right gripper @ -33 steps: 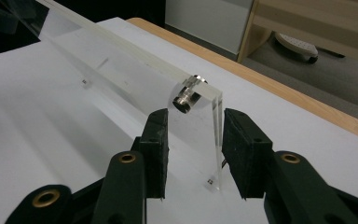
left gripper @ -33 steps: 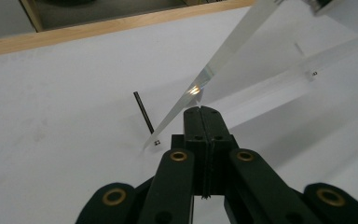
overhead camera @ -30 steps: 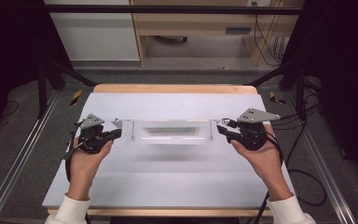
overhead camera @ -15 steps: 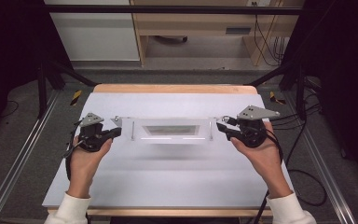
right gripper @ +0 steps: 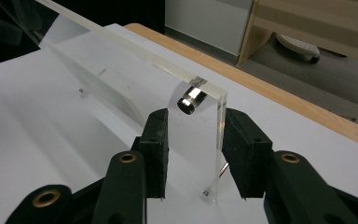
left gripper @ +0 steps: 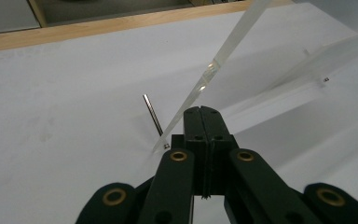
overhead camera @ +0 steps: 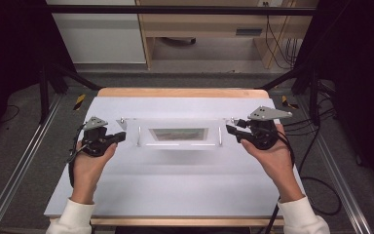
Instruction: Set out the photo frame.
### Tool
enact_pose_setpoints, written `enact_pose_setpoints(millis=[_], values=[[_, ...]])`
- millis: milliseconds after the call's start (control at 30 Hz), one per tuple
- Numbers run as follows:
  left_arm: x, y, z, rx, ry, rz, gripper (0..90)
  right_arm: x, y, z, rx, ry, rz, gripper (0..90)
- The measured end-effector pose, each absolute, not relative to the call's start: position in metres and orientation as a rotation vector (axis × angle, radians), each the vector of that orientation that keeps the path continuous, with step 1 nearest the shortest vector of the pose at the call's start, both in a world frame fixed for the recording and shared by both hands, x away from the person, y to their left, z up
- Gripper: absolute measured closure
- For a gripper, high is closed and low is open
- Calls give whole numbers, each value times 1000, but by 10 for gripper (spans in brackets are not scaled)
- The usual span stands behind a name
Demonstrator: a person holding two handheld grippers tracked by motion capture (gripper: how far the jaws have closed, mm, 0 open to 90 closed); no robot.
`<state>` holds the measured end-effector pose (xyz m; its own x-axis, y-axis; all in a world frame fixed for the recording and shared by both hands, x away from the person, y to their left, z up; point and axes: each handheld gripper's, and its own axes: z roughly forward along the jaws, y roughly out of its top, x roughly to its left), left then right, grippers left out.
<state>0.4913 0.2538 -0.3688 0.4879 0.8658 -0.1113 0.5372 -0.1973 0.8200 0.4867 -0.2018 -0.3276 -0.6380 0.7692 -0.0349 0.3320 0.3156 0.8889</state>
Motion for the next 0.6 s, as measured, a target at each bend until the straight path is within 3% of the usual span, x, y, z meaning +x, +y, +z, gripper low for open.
enact_pose_setpoints(millis=[600], values=[[500, 255, -371, 1873, 1188, 471, 895, 498, -202, -325, 986, 2131, 1292, 626]])
